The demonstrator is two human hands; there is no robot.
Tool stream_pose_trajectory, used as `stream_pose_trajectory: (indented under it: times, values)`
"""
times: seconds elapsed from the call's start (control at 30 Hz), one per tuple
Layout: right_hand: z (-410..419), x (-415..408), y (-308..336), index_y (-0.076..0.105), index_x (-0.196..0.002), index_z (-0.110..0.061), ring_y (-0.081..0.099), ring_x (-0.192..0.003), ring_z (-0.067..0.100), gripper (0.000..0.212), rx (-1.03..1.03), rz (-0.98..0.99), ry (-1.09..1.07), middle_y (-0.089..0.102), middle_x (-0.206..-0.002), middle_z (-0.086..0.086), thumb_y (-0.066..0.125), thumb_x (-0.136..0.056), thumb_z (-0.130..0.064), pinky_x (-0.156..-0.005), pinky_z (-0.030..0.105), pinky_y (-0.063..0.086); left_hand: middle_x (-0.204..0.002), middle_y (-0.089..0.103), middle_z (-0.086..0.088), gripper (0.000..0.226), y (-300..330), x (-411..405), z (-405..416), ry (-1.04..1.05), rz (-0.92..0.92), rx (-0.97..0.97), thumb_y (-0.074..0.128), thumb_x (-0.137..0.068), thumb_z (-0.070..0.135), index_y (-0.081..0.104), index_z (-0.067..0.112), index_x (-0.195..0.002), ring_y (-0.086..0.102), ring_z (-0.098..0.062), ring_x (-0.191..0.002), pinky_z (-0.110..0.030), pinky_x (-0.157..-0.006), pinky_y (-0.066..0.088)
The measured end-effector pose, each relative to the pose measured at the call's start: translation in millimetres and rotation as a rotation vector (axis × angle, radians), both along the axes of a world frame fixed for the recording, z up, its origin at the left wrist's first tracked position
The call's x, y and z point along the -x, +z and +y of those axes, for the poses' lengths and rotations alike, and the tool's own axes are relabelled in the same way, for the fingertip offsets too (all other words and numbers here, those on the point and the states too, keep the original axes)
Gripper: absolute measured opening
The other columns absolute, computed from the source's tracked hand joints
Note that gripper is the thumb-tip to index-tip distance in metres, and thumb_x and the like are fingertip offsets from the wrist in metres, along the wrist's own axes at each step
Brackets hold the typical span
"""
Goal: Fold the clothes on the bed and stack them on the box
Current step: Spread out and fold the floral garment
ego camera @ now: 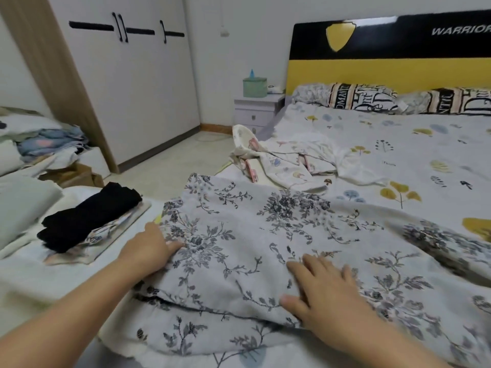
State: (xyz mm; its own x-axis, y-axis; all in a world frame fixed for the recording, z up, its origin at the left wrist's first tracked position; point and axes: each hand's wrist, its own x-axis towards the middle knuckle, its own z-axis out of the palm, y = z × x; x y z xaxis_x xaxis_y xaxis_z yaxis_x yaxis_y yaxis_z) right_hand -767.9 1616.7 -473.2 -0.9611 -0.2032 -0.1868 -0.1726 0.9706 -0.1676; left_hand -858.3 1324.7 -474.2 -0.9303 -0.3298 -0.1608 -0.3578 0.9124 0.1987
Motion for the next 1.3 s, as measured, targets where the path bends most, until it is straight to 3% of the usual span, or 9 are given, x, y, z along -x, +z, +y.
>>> stream_pose_trajectory:
  times: [0.13,0.3,0.4,0.5,0.67,0.8,0.9,1.03,1.3]
  values:
    - [-6,6,-16,0.047,-0.105,-0.025,0.048,-0.100,0.017,0.029,-0.028,0.107,-0.012,0.054,-0.112,-0.001,0.032,-0.097,-0.049,-0.081,0.032,0.035,-0.054,0.038,-0.004,0.045,4,-11,1,-0.009,0.054,-0.128,0.058,-0.089,0.045,0.044,0.007,-0.068,0.037,-0.016,-0.048,-0.029,-0.045,0.023]
    - [-11,6,28,0.048,-0.081,-0.022,0.057,-0.073,0.018,0.035,0.224,0.372,-0.138,0.057,-0.075,-0.006,0.030,-0.098,-0.047,-0.068,0.033,0.049,-0.065,0.048,-0.008,0.037,63,-17,-21,-0.065,0.218,-0.284,0.065,-0.085,0.039,0.051,0.008,-0.073,0.042,-0.019,-0.058,-0.031,-0.054,0.029]
    - [-19,-2,39,0.054,-0.104,-0.024,0.056,-0.096,0.021,0.043,0.240,0.430,-0.099,0.063,-0.101,-0.002,0.026,-0.095,-0.055,-0.085,0.034,0.043,-0.105,0.062,-0.020,0.043,85,-18,-38,-0.068,0.275,-0.170,0.065,-0.085,0.038,0.060,0.000,-0.106,0.053,-0.029,-0.085,-0.035,-0.071,0.038]
    - [-17,-13,24,0.020,-0.149,-0.027,0.019,-0.143,0.022,0.069,0.167,-0.097,0.051,0.022,-0.155,0.002,0.025,-0.091,-0.063,-0.116,0.039,0.018,-0.092,0.063,-0.016,0.043,65,-24,-45,-0.029,0.161,0.041,0.067,-0.081,0.044,0.053,0.004,-0.086,0.055,-0.026,-0.078,-0.033,-0.064,0.041]
    - [12,-25,24,0.008,-0.149,-0.035,-0.008,-0.146,0.013,0.063,0.273,0.080,-0.122,-0.003,-0.158,-0.008,0.025,-0.093,-0.057,-0.118,0.036,-0.003,-0.121,0.050,-0.014,0.062,34,-25,4,-0.019,0.307,0.373,0.052,-0.086,0.056,0.047,0.007,-0.122,0.049,-0.031,-0.113,-0.045,-0.094,0.043]
    - [38,-16,11,-0.009,-0.149,-0.031,-0.020,-0.142,0.036,0.070,-0.092,0.120,-0.463,-0.017,-0.157,0.005,0.014,-0.091,-0.064,-0.110,0.063,-0.006,-0.157,-0.012,-0.011,0.077,10,-44,60,-0.276,0.426,0.316,0.024,-0.092,0.060,-0.014,0.020,-0.146,-0.012,-0.026,-0.145,-0.049,-0.113,-0.011]
    - [47,-20,-28,-0.012,-0.149,-0.033,-0.024,-0.138,0.044,0.078,-0.139,-0.089,-0.480,-0.019,-0.157,0.009,0.013,-0.086,-0.073,-0.103,0.071,-0.012,-0.148,-0.034,0.005,0.075,-25,-56,62,-0.379,0.193,0.170,0.000,-0.081,0.076,-0.020,0.038,-0.142,-0.030,-0.019,-0.139,-0.048,-0.105,-0.028]
    - [55,-20,-47,-0.007,-0.150,-0.033,-0.021,-0.140,0.043,0.079,-0.014,-0.160,-0.450,-0.017,-0.157,0.006,0.018,-0.087,-0.073,-0.101,0.070,-0.015,-0.151,-0.032,0.007,0.072,-50,-52,38,-0.422,-0.166,0.133,-0.002,-0.066,0.077,-0.036,0.048,-0.123,-0.027,-0.024,-0.141,-0.053,-0.116,-0.005]
    - [121,-71,18,0.028,-0.146,-0.028,-0.003,-0.146,0.012,0.046,0.322,0.304,-0.413,0.008,-0.159,-0.005,0.031,-0.101,-0.039,-0.120,0.036,0.001,-0.155,0.016,-0.017,0.094,-26,-41,95,-0.494,-0.081,0.247,0.000,-0.078,0.078,0.025,0.020,-0.148,0.011,-0.041,-0.141,-0.065,-0.110,0.012]
